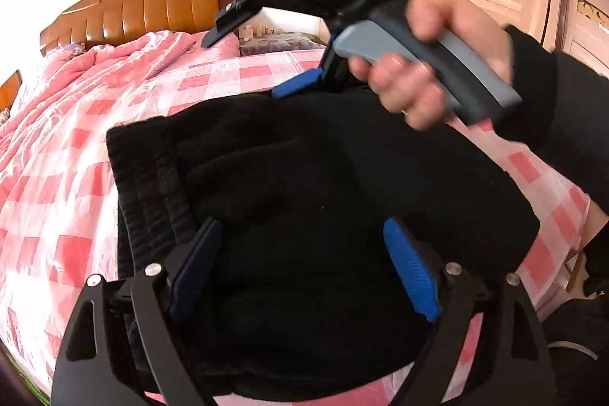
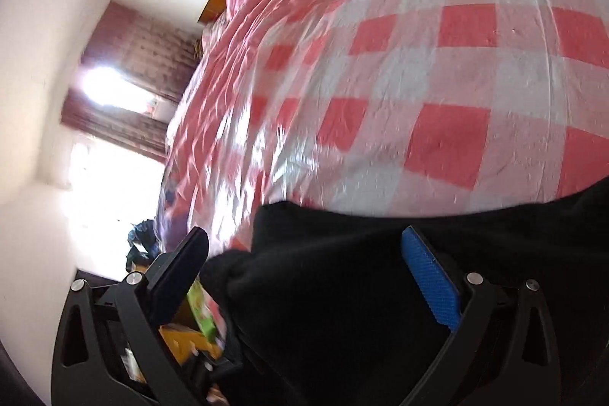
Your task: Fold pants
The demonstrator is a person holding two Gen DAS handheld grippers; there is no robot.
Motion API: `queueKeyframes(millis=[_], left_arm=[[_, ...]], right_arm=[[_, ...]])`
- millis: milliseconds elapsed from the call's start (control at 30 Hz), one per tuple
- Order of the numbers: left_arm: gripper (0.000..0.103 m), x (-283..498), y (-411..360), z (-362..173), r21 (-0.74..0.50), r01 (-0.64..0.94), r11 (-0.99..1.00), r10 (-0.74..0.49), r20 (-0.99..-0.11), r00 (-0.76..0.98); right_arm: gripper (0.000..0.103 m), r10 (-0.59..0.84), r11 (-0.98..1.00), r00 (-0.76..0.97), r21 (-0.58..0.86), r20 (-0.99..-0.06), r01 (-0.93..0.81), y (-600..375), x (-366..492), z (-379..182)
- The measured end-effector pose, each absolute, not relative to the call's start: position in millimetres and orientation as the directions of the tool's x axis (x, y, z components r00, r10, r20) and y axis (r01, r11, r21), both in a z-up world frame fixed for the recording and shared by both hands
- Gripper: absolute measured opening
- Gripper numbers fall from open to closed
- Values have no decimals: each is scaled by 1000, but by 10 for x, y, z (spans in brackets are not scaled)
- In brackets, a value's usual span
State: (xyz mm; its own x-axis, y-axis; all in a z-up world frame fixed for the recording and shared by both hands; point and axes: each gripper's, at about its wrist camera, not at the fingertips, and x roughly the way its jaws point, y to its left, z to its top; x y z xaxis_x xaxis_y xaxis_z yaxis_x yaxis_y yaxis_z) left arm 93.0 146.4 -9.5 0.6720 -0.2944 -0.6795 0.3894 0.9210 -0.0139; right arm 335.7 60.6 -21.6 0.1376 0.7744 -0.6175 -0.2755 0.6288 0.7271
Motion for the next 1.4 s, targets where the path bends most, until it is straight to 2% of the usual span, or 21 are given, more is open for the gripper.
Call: queueKeyframes(millis=[67,167,233,300,367,400,467,567,633,733,800,867,900,1000,1100,1167,1233,1267,1400], left_arm=[[87,917,1452,-92,-4,389,921,-290,-674,679],[86,746,1411,60,13,367,930,-272,-647,713],[87,608,1431,189,-9,368,930,-298,-604,739],[89,637,1433,155,1,349,937,-274,-618,737],[89,725,1487,-29,-9,322,947,-248,-658,711],[89,716,1524,-69,-23,324,946,-262,-643,719],[89,731,1593,-88,-40,309,950,-263,-635,726],[90,756,1556,-86,-20,303,953,-243,-648,722],[91,773,1555,-90,-17,301,954,-239,-652,720],[91,771,1549,-79,-10,310,951,-239,-661,711],[90,763,1480,-18,-2,307,952,-226,-682,696],[91,698,1462,165,-22,325,945,-259,-656,709],[95,678,1455,290,-38,344,938,-292,-623,726],[99,800,1377,408,-11,356,934,-290,-605,742],[99,1139,1292,279,15,344,939,-252,-651,716],[99,1422,1309,74,-61,342,938,-279,-718,637],[98,1571,1357,-146,-113,328,938,-290,-773,564],[99,1527,1360,-168,-97,335,937,-286,-763,580],[99,1453,1289,-189,-33,353,935,-248,-772,585]], right_arm=[[99,792,604,137,731,-595,-316,625,3234,-97],[99,860,486,68,769,-506,-415,675,2860,197],[99,875,405,-50,786,-481,-468,954,2666,243],[99,847,399,-136,784,-514,-475,1183,2625,140],[98,791,473,-177,769,-585,-430,1400,2757,-208],[98,820,454,-181,810,-543,-371,1431,2884,-348],[98,857,432,-149,845,-493,-316,1419,3001,-337],[98,845,462,-117,821,-523,-334,1514,3059,-256],[98,853,455,-117,834,-509,-313,1490,3063,-235],[99,911,364,-105,898,-399,-247,1146,3043,-189],[99,949,283,-44,908,-312,-310,775,2947,13],[99,936,338,45,859,-349,-385,368,2915,226],[99,927,367,87,839,-364,-401,162,2909,289],[99,903,429,185,844,-388,-321,-611,3005,208],[99,916,396,172,888,-363,-235,-866,3034,-10],[99,923,383,123,892,-363,-240,-816,3017,-134],[99,889,458,120,855,-442,-242,-674,3055,-320],[95,831,556,149,805,-536,-206,-660,3127,-487],[96,880,444,248,888,-406,-120,-870,3213,-545]])
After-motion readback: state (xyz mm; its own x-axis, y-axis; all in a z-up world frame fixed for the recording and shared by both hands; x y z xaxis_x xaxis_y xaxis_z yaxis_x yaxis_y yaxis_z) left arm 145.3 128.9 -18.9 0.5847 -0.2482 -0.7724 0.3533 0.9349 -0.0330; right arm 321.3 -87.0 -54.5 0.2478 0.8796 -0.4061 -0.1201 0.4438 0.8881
